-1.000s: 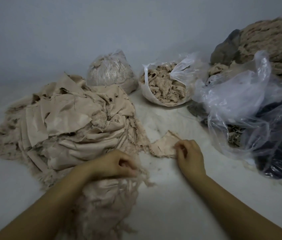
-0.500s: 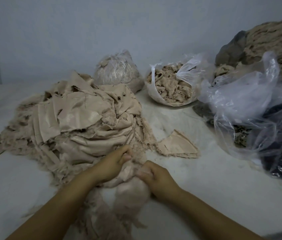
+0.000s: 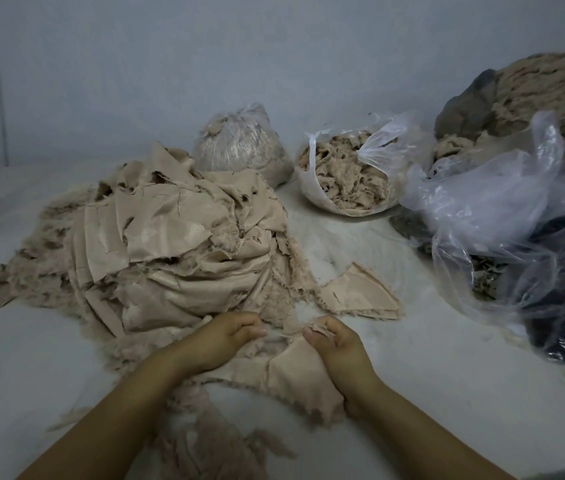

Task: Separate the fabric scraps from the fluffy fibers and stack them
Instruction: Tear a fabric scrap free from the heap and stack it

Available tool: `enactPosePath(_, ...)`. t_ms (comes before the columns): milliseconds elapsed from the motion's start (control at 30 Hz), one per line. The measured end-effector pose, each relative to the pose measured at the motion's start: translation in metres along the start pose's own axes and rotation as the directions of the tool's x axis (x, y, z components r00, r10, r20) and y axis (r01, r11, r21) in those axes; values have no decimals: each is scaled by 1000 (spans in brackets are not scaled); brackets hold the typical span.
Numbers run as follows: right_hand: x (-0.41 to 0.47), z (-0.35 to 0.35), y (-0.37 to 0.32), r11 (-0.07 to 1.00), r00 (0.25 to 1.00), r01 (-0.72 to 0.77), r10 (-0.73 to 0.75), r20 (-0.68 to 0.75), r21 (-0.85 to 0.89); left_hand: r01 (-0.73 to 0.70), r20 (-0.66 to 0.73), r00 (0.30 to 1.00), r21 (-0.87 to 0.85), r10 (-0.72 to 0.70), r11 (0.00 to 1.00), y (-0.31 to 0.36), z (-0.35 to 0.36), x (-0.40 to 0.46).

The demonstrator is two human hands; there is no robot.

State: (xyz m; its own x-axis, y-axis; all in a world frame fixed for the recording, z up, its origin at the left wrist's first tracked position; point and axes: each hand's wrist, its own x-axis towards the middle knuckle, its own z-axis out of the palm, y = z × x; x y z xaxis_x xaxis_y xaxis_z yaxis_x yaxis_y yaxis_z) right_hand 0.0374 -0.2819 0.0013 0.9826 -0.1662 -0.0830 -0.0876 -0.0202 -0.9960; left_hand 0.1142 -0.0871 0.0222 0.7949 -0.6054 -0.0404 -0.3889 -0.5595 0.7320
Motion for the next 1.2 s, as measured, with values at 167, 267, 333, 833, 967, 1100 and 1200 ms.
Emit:
enactPosePath(167, -1, -13, -4, 996, 995, -57, 62, 82, -62, -11, 42, 999, 132, 6, 991, -5, 1, 1)
enactPosePath(267, -1, -33, -3, 982, 995, -11, 30, 95, -190, 4, -49, 999, 206, 7, 978, -15, -6, -5)
enactPosePath(333, 0, -44, -4, 978, 989, 12, 19, 147, -206, 33, -86, 996, 158, -20, 987, -16, -11, -9)
enactPosePath(833, 5, -38, 3, 972, 985, 82, -46, 166, -219, 170, -37, 953, -756, -301, 632, 41, 51, 19)
enactPosePath(967, 5, -30, 2, 983, 982, 71, -39, 186, -170, 211, 13, 961, -684, -278, 699, 45, 57, 19)
enactPosePath(1100, 7, -30, 1, 993, 986, 50, -32, 164, -107, 183, -164, 915, -646, -370, 741, 46, 57, 24)
enactPosePath(1200, 6, -37, 1, 1000, 992, 23, -23, 121, 0, 167, -288, 805, -728, -518, 665, 41, 46, 26)
